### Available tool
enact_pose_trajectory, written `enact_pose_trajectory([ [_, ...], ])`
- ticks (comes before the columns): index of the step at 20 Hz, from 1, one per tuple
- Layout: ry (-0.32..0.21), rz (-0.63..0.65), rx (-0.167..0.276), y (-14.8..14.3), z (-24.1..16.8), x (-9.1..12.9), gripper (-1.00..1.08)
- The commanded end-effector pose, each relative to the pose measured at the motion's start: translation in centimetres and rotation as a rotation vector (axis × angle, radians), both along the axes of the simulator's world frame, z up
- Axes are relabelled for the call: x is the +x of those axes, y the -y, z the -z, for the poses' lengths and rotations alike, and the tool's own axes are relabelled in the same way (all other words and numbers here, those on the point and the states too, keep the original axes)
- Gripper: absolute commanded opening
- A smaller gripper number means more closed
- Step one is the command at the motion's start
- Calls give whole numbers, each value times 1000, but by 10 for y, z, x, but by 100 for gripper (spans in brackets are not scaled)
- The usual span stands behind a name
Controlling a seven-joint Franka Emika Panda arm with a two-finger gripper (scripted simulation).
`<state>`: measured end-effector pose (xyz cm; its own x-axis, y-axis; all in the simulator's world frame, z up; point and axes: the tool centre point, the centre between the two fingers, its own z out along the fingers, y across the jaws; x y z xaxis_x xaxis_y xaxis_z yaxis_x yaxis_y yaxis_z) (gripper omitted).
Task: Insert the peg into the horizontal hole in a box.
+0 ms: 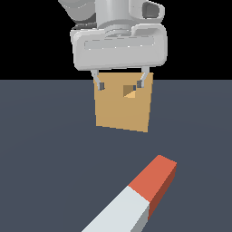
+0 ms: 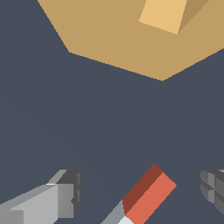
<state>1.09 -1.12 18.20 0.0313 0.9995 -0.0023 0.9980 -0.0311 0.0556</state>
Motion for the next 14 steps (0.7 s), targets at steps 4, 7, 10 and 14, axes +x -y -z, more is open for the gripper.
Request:
enact_pose_trajectory([
  [4, -1, 12, 0, 3, 2, 1, 100],
  [7, -3, 48, 1, 13, 7, 4, 100],
  [10, -7, 110, 2, 30, 17, 8, 100],
  [14, -16, 239, 5, 65, 36, 14, 100],
])
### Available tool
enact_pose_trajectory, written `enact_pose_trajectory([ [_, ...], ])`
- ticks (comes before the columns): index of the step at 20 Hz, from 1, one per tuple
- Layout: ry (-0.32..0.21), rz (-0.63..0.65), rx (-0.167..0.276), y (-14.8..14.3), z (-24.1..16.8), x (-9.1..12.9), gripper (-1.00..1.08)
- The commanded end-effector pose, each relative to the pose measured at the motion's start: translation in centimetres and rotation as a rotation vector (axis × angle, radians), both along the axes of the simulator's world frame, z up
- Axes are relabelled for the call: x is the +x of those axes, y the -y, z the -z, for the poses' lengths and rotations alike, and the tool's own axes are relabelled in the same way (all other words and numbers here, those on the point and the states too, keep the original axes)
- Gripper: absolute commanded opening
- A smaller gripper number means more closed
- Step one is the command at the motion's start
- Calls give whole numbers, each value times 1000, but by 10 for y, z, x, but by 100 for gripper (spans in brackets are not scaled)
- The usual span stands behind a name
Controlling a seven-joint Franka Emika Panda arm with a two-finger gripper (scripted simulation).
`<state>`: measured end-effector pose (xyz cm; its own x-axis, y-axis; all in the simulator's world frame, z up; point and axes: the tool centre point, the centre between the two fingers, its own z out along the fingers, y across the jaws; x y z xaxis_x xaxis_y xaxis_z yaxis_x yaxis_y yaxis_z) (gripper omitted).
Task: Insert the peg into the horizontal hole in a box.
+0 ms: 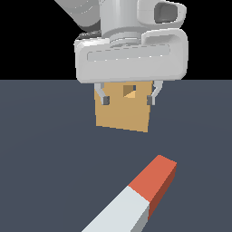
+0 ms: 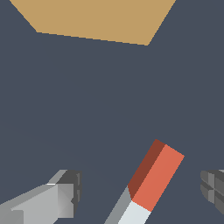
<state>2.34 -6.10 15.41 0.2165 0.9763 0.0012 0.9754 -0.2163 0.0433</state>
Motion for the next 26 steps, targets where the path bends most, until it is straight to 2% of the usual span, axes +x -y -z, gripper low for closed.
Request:
enact_pose_trajectory([
  [1, -7, 93, 2, 26, 14, 2, 100],
  [7, -24, 344, 10, 95, 52, -5, 100],
  [12, -34, 490, 16, 133, 74, -17, 100],
  [17, -39, 552, 19, 148, 84, -25, 100],
  [26, -39, 550, 19, 148, 102, -26, 100],
])
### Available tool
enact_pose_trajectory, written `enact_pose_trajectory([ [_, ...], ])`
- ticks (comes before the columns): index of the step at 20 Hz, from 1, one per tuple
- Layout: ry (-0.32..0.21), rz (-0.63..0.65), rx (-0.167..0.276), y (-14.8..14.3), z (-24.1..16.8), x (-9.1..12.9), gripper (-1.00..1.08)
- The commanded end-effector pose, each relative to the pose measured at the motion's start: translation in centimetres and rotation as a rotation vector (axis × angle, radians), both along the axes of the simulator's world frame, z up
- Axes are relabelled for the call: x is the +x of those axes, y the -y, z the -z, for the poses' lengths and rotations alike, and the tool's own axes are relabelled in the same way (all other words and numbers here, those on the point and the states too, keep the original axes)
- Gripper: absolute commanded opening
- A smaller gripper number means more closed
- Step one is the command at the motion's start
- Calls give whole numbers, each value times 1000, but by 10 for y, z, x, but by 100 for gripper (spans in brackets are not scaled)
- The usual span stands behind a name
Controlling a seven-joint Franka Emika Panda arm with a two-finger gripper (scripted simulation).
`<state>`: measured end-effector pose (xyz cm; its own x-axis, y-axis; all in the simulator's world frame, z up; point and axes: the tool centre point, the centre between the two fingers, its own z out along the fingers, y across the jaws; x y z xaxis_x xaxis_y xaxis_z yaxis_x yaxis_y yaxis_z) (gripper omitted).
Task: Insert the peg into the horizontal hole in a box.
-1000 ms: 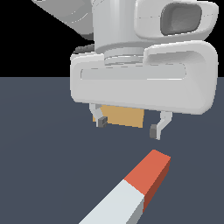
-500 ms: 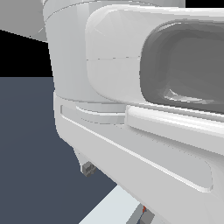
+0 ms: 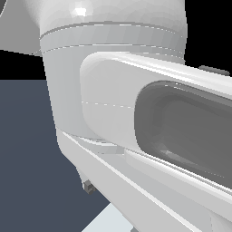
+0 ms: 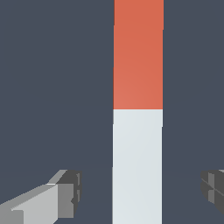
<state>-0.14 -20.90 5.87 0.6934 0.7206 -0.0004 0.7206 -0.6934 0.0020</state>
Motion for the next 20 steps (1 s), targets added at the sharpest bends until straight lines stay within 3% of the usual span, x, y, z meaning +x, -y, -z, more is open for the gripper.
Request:
enact_pose_trajectory([
  [1, -2, 3, 1, 0, 13, -1, 100],
  [10, -1, 8, 2, 1, 40, -1, 100],
  [11, -1, 8, 2, 1, 40, -1, -100],
  [20, -1, 8, 2, 1, 40, -1, -100],
])
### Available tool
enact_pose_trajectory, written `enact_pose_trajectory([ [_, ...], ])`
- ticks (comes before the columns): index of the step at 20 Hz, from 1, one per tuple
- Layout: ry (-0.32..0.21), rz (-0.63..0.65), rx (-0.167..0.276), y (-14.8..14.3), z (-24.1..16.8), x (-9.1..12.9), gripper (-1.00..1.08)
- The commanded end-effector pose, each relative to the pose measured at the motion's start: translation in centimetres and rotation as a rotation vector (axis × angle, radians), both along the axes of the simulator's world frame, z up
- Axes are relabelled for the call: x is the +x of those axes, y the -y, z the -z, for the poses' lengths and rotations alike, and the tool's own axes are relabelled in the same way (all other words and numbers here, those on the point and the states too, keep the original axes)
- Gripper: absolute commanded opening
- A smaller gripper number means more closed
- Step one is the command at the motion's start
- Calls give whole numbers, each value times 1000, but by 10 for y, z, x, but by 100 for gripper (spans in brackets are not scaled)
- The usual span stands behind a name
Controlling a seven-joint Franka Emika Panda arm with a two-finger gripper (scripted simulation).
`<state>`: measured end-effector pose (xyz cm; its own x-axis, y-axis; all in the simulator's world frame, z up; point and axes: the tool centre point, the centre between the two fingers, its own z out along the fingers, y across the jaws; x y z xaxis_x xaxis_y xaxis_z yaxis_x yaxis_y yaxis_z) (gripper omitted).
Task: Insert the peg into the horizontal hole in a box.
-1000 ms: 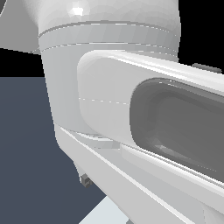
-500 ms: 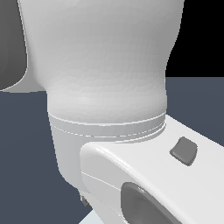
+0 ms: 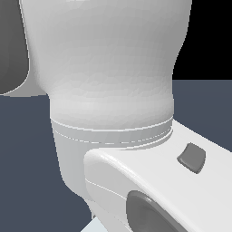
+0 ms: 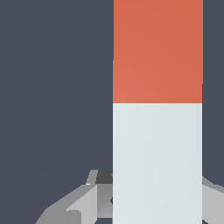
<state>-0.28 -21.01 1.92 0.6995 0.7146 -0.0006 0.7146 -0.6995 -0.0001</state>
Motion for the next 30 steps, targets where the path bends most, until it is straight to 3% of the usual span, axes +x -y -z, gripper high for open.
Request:
enact_pose_trajectory([
  [1, 0, 0, 0, 0, 0, 0, -100],
  [10, 0, -74, -1, -27, -21, 5, -100],
  [22, 0, -357, -3, -134, -101, 7, -100],
  [30, 0, -464, -2, -174, -132, 0, -100],
])
